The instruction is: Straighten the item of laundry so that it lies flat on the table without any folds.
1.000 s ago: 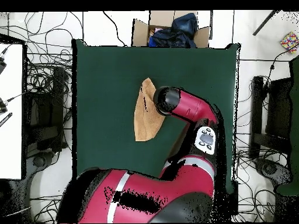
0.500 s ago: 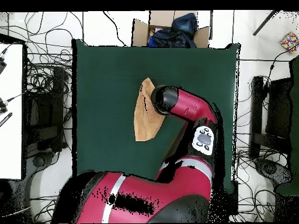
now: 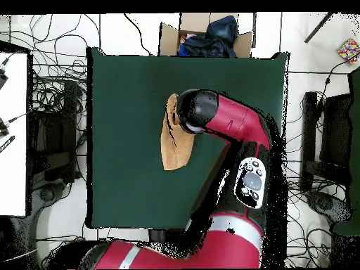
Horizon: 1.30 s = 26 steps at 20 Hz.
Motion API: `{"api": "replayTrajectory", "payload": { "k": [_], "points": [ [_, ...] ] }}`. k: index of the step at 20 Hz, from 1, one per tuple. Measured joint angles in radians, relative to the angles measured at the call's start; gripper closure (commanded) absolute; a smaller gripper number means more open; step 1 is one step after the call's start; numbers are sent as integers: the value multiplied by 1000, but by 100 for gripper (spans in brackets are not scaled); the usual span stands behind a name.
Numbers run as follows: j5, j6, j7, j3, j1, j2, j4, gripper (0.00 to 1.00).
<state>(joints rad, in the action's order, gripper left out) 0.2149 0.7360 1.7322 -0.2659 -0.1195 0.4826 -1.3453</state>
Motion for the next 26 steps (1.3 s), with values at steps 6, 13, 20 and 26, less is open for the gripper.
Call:
{"api": "replayTrajectory", "payload": {
  "k": [6, 13, 20, 26],
  "points": [
    [-9, 162, 0, 0, 4, 137, 0, 100],
    [-36, 314, 0, -1, 22, 251, 31, 100],
    [-91, 582, 0, -1, 51, 294, 163, 100],
    [-99, 727, 0, -1, 59, 300, 274, 100]
  ]
}}
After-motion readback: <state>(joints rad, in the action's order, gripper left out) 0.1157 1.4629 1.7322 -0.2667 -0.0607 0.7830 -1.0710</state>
